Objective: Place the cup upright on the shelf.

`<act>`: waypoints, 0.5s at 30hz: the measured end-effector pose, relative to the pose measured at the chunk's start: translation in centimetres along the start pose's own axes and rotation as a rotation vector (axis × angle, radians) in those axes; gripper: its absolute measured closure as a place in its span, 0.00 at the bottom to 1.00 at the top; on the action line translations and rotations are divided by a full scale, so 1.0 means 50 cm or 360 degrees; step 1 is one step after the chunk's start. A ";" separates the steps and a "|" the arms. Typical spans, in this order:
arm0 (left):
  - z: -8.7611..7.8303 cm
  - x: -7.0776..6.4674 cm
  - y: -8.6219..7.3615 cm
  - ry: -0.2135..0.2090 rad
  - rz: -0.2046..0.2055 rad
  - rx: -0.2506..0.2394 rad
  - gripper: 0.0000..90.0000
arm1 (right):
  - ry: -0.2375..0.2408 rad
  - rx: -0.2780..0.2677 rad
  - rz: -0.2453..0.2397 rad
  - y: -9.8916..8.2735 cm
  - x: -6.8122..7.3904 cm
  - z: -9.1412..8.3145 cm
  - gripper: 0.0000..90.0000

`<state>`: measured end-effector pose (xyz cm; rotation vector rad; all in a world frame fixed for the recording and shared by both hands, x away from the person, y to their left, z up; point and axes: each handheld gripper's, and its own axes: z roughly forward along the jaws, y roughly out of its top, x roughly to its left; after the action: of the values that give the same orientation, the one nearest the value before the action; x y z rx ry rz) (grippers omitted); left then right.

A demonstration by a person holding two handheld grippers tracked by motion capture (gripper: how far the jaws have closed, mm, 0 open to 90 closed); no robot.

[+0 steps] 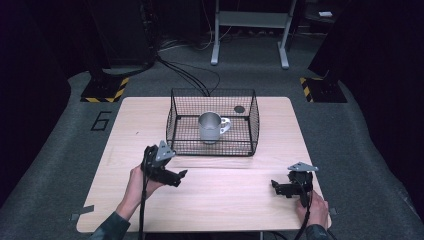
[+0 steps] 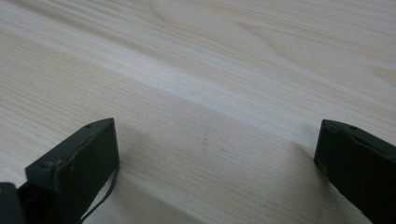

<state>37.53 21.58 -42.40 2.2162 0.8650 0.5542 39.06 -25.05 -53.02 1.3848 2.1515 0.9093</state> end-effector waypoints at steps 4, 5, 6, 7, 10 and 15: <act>0.019 0.000 -0.073 -0.0033 -0.0100 0.0075 0.00 | 0.0000 0.0000 0.0000 0.000 0.000 0.000 0.00; 0.023 0.000 -0.084 -0.0016 -0.0085 0.0109 0.00 | -0.0001 -0.0001 -0.0004 0.000 0.000 0.000 0.00; 0.030 0.000 -0.099 0.0003 -0.0095 0.0131 0.00 | 0.0000 0.0000 0.0000 0.000 0.000 0.000 0.00; 0.036 0.001 -0.113 -0.0002 -0.0103 0.0147 0.00 | 0.0000 0.0000 0.0000 0.000 0.000 0.000 0.00; 0.058 0.007 -0.153 0.0015 -0.0160 0.0181 0.00 | 0.0000 0.0000 0.0000 0.000 0.000 0.000 0.00; 0.076 0.013 -0.187 0.0044 -0.0237 0.0168 0.00 | 0.0000 -0.0001 -0.0003 0.000 0.000 0.000 0.00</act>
<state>36.29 25.46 -51.63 2.2195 1.0855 0.4787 39.08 -25.07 -53.02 1.3821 2.1521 0.9091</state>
